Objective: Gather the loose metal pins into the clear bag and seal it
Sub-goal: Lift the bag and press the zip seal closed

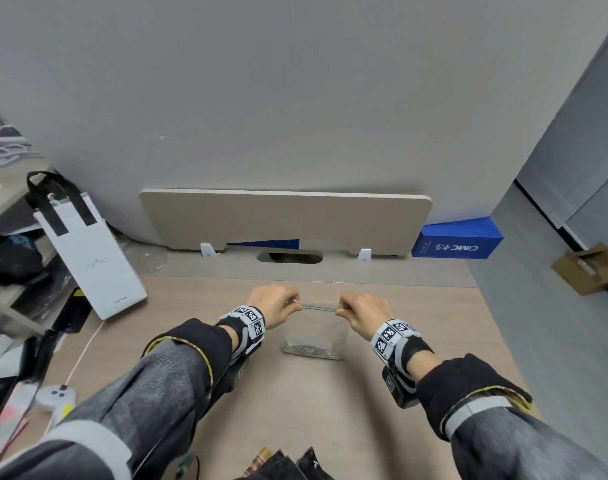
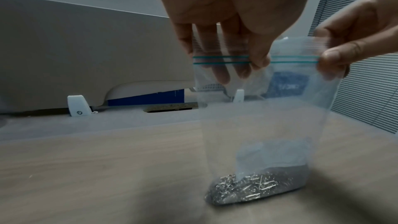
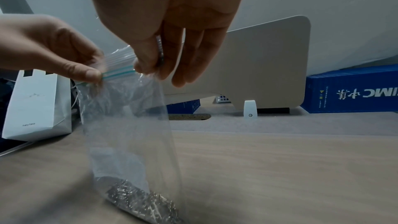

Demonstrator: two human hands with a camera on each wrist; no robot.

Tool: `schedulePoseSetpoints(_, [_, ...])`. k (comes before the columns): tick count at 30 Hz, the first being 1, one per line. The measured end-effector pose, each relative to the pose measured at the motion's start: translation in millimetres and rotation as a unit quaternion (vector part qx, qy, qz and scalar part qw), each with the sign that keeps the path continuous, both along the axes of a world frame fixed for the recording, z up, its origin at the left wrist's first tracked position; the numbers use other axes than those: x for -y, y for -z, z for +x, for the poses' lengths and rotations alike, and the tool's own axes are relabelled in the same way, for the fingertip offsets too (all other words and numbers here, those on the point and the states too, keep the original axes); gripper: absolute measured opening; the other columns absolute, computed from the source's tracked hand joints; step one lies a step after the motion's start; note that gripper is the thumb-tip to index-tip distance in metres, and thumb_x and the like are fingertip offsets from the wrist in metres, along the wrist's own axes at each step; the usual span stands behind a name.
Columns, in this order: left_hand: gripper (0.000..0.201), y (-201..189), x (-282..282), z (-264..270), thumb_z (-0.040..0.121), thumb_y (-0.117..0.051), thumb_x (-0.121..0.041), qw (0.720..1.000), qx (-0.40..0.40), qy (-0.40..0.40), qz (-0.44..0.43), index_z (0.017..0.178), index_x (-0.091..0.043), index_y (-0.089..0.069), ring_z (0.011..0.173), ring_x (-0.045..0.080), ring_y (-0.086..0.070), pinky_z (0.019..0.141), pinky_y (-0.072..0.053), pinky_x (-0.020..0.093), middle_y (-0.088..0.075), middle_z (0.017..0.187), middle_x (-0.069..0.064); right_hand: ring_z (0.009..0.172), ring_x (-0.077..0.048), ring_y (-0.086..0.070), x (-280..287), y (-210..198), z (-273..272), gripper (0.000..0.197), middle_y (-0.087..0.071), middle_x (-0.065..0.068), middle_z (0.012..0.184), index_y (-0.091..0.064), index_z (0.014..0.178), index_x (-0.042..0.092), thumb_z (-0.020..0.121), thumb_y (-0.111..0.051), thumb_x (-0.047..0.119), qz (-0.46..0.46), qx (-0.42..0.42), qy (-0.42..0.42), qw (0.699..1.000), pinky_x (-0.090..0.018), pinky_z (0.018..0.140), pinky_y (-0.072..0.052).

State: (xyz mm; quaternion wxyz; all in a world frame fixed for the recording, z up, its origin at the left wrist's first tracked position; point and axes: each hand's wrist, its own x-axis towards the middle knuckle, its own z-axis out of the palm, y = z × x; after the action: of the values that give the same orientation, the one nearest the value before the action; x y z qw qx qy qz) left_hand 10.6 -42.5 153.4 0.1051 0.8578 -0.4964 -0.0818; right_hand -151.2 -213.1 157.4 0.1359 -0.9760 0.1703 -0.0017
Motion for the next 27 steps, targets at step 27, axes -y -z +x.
schedulePoseSetpoints(27, [0.011,-5.7,-18.7,6.7,0.089,-0.059,-0.019,0.997,-0.082,-0.009,0.014,0.086,-0.011,-0.066,0.077,0.018,-0.051,0.068,-0.035,0.026,-0.065,0.088,0.004,0.094,-0.017,-0.062,1.0,-7.6,10.5,0.022,-0.069,0.006,0.099,-0.064,0.097,0.024,0.087,-0.061,0.044,-0.006,-0.023,0.0,1.0,-0.029,0.074,-0.046])
